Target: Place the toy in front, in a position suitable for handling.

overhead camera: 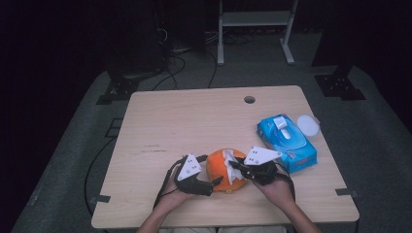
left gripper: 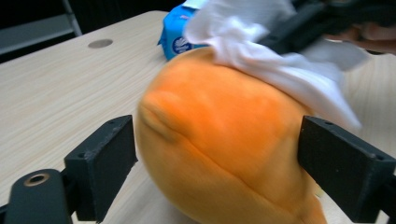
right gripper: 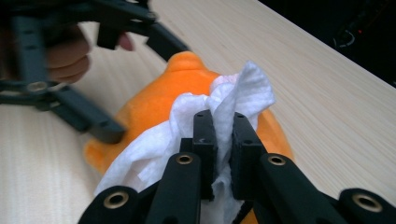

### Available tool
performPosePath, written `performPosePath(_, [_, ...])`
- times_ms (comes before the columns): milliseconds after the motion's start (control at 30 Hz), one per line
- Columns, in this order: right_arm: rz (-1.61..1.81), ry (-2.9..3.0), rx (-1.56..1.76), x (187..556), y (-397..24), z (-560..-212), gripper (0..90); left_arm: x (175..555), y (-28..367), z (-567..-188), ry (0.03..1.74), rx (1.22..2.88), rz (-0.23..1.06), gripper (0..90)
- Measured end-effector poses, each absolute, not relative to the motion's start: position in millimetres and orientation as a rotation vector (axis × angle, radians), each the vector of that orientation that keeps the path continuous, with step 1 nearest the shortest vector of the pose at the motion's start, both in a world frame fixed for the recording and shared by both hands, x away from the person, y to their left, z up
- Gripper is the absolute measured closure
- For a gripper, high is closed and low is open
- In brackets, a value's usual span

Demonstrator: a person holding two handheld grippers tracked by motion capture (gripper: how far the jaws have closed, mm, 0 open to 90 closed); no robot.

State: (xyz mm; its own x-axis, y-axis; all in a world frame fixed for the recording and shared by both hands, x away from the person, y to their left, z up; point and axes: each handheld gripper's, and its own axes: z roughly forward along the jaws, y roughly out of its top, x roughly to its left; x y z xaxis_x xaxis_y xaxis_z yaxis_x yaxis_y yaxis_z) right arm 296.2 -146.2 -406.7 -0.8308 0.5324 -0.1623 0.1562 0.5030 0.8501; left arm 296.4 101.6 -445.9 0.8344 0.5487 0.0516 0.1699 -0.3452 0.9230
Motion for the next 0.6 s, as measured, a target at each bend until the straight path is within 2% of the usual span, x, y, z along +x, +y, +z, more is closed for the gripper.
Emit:
performPosePath(67, [1.261, 2.346, 0.553, 295, -144, -407, 82.3, 297, 102, -446, 0.541, 1.915, 0.418, 11.7])
performPosePath(167, [1.271, 2.364, 0.552, 290, -138, -405, 82.3, 294, 98, -448, 0.516, 1.937, 0.424, 20.9])
performPosePath(233, [1.277, 2.367, 0.534, 289, -135, -404, 82.3, 290, 93, -447, 0.483, 1.951, 0.451, 23.4])
performPosePath(333, [1.258, 2.379, 0.47, 282, -121, -404, 82.3, 283, 86, -446, 0.428, 1.983, 0.518, 23.9])
performPosePath(433, [1.246, 2.379, 0.465, 283, -122, -403, 82.4, 282, 87, -447, 0.42, 1.981, 0.523, 25.1])
performPosePath(600, [1.254, 2.336, 0.592, 296, -148, -401, 82.4, 281, 86, -447, 0.412, 1.975, 0.527, 25.1])
